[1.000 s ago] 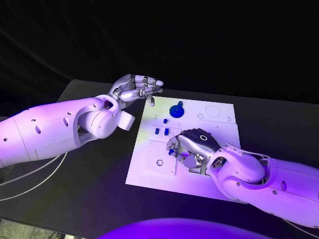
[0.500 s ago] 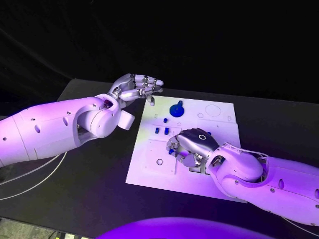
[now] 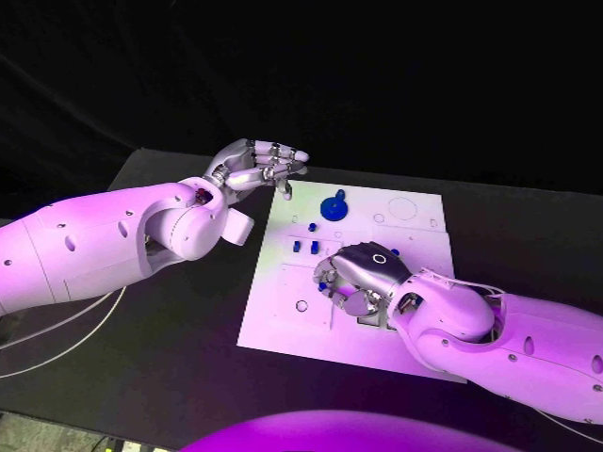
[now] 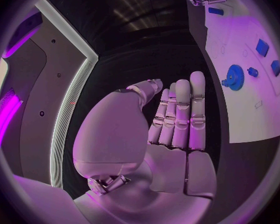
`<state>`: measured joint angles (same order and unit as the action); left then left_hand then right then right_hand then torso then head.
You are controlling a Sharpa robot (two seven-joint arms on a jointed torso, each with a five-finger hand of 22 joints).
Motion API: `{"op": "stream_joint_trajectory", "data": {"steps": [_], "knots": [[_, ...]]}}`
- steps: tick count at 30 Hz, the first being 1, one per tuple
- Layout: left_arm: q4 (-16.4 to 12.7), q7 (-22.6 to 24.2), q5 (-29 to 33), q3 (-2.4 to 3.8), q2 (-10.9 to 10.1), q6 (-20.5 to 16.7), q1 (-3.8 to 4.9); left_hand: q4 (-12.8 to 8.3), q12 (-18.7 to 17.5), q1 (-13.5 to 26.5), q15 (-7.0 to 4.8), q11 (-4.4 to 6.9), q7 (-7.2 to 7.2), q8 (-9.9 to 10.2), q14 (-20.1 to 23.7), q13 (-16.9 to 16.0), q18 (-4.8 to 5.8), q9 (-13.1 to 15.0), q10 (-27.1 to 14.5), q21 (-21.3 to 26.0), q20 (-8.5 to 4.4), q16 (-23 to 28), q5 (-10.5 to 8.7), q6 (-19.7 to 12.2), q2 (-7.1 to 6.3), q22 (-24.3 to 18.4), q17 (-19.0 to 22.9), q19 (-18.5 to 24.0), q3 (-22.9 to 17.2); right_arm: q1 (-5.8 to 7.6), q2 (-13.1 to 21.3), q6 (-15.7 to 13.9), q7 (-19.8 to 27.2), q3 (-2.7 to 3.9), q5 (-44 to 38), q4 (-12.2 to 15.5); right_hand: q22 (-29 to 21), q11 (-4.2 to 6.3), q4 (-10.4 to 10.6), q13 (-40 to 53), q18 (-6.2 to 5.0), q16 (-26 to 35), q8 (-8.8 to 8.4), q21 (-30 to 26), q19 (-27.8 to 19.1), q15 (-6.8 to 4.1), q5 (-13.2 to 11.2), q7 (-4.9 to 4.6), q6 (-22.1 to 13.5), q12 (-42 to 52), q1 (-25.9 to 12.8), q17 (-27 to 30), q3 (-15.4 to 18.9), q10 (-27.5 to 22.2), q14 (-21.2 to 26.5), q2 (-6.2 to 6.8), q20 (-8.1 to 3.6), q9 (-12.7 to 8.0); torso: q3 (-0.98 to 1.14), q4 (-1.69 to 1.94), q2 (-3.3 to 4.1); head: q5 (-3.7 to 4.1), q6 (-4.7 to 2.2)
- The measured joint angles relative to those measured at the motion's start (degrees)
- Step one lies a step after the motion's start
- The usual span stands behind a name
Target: Assemble the parts on the task board
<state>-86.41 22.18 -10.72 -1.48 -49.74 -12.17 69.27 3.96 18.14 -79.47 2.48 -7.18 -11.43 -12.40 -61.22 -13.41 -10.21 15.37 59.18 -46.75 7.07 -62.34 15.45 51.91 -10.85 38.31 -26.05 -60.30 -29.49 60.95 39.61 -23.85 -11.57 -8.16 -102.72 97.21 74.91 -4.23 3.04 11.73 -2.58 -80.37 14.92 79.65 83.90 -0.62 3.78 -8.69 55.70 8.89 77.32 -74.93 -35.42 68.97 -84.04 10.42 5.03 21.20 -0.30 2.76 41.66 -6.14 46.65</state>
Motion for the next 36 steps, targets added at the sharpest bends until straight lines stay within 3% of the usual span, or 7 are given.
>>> {"op": "stream_joint_trajectory", "data": {"steps": [5,11,17,23,29,33,36], "knots": [[-0.02,-0.07,0.00,0.00,-0.04,0.02,0.00,0.00,0.30,-0.26,0.00,0.12,0.00,0.00,0.00,-0.05,0.00,0.00,-0.12,0.00,0.00,0.00,0.00,0.00,0.25,0.00,0.01,0.00,0.00,-0.11,0.68,-0.58,0.12,-0.19,0.05,0.53,0.00,-0.40,0.91,-0.82,-0.01,0.00,-2.53,-1.06,0.01,0.32,-0.34,0.06,-3.66,-2.10,-1.71,0.00,0.91,-2.49,0.12,1.71,0.43,-1.10,-0.01,0.02,-0.01,0.16,-0.07],[-0.02,-0.18,-0.01,0.00,-0.14,0.06,0.00,0.00,0.34,-0.30,0.00,0.21,0.00,0.00,0.00,-0.08,0.00,0.00,-0.21,0.00,0.00,0.00,0.00,0.00,0.30,0.00,0.01,0.00,0.00,-0.23,2.38,-2.27,-0.13,-0.23,0.07,1.49,-0.01,-0.79,1.14,-0.51,-0.02,0.00,-2.86,-1.47,0.00,0.32,-0.34,-0.02,-4.23,-2.13,-2.23,0.01,1.14,-2.88,0.12,2.24,0.43,-1.23,-0.03,0.04,-0.03,0.39,-0.32],[-0.04,-0.31,-0.01,0.00,-0.19,0.22,0.00,0.00,0.33,-0.30,0.00,0.21,0.00,0.00,0.00,-0.08,0.00,-0.05,-0.21,0.00,0.00,-0.22,0.00,0.00,0.30,-0.06,0.08,0.00,0.00,0.40,5.66,-4.84,-0.27,0.52,0.24,4.66,-0.01,-0.79,1.14,-0.45,-0.02,0.00,-2.86,-1.47,0.01,0.31,-0.22,-0.02,-4.23,-2.14,-2.23,0.01,1.14,-2.88,0.12,2.24,0.43,-1.28,-0.04,0.02,-0.06,0.83,-0.64],[-0.05,-0.44,-0.02,0.00,-0.33,0.44,0.00,0.00,0.33,-0.30,0.00,0.21,0.00,0.00,0.00,-0.07,0.00,-0.05,-0.21,0.00,0.00,-0.22,0.00,0.00,0.30,-0.05,0.07,0.00,0.00,3.84,11.28,-6.34,-0.08,1.22,1.58,7.90,-0.01,-0.79,1.38,-0.39,-0.02,0.00,-2.86,-1.87,0.00,0.51,-0.11,-0.15,-4.10,-2.14,-2.23,0.01,1.38,-2.87,-0.08,2.24,0.43,-1.18,-0.04,-0.02,-0.07,1.66,-1.13],[-0.04,-0.48,-0.02,0.00,-0.33,0.59,0.00,0.00,0.61,-0.30,0.00,0.21,0.00,0.00,0.00,-0.15,0.00,-0.05,-0.21,0.00,0.00,-0.22,0.00,0.00,0.30,-0.05,0.07,0.00,0.00,7.81,15.79,-5.12,0.21,1.49,4.74,7.78,0.03,-1.44,2.35,-1.46,-0.24,0.69,-3.32,-7.18,-0.50,1.17,-0.11,-0.48,-3.64,-3.87,-2.42,0.02,2.55,-6.85,0.08,3.40,1.35,-1.22,-0.11,-0.07,-0.12,3.24,-1.83],[-0.02,-0.48,-0.02,0.00,-0.29,0.67,0.00,0.00,0.66,-0.30,0.00,0.21,0.00,0.00,0.00,-0.19,0.00,-0.05,-0.21,0.00,0.00,-0.22,0.00,0.00,0.30,-0.05,0.07,0.00,0.00,9.00,17.36,-1.76,0.35,1.52,6.12,6.33,0.03,-1.92,3.74,-2.90,-2.27,4.38,-4.58,-15.50,-3.22,1.65,0.76,0.37,-4.65,-4.52,-0.75,3.43,9.81,-10.40,0.02,2.94,1.96,-1.68,-0.11,-0.05,-0.12,3.91,-2.27],[0.00,-0.48,-0.02,0.00,-0.28,0.72,0.00,0.00,0.66,-0.30,0.00,0.21,0.00,0.00,0.00,-0.19,0.00,-0.05,-0.21,0.00,0.00,-0.22,0.00,0.00,0.30,-0.05,0.07,0.00,0.00,9.26,17.63,1.27,0.53,1.47,6.50,5.60,0.03,-2.12,4.67,-3.42,-2.28,4.76,-4.60,-16.33,-3.29,1.65,0.78,0.37,-4.65,-4.50,1.13,4.25,13.29,-11.15,0.02,2.08,2.04,-1.82,-0.05,-0.04,-0.09,4.32,-2.49]]}}
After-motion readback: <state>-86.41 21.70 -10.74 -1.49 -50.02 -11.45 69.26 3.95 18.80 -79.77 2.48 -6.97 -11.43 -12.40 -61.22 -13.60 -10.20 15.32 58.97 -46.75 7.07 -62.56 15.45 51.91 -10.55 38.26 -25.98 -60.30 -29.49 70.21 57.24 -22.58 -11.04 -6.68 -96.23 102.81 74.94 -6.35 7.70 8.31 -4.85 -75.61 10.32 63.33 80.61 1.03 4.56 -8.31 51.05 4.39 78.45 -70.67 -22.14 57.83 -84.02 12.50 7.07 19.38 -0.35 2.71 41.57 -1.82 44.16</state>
